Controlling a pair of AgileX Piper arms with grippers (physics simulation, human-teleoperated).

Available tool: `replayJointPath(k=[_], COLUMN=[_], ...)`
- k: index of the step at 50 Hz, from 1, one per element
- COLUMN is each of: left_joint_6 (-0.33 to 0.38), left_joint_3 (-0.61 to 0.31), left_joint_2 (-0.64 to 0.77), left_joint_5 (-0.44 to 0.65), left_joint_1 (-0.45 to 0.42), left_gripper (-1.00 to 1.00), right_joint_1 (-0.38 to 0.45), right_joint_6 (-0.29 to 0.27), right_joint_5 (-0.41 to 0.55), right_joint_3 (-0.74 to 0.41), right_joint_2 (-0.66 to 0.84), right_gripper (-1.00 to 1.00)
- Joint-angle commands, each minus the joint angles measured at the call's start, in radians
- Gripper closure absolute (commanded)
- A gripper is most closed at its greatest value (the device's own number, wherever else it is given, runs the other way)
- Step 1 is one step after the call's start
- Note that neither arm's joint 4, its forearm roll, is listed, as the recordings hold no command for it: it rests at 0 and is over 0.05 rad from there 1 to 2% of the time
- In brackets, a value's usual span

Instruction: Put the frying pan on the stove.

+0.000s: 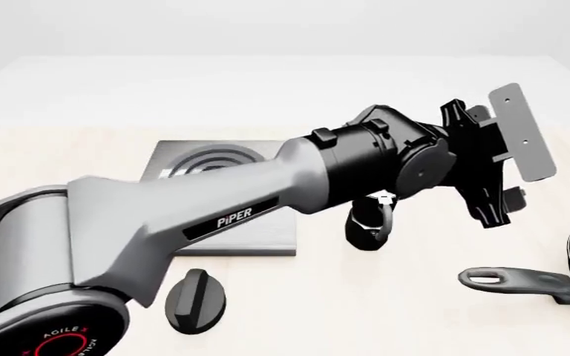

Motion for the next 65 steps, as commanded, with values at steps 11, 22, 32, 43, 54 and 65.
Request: replayJointPath(k=[11, 22, 32, 43, 54, 65], left_joint_6=[-0.035, -0.056, -0.071, -0.090, -0.097, -0.106], left_joint_3=[0.039, 0.097, 0.122, 0.144, 0.149, 0.148], left_joint_2=[-0.008, -0.008, -0.001, 0.015, 0.043, 0.059], left_joint_5=[0.025, -0.012, -0.033, -0.062, -0.075, -0.085], left_joint_1=[-0.065, -0.094, -0.107, -0.112, -0.112, -0.112], left_gripper=[-1.00, -1.00, -1.00, -1.00, -1.00, -1.00], right_joint_1=[-0.005, -0.004, -0.004, -0.004, -0.003, -0.003], right_joint_6=[0.003, 0.004, 0.008, 0.012, 0.013, 0.013], right_joint_5=[0.000, 0.000, 0.000, 0.000, 0.000, 0.000], right_joint_3=[0.004, 0.007, 0.008, 0.007, 0.007, 0.006], right_joint_2=[0.000, 0.000, 0.000, 0.000, 0.000, 0.000], right_gripper=[-1.00, -1.00, -1.00, -1.00, -1.00, -1.00])
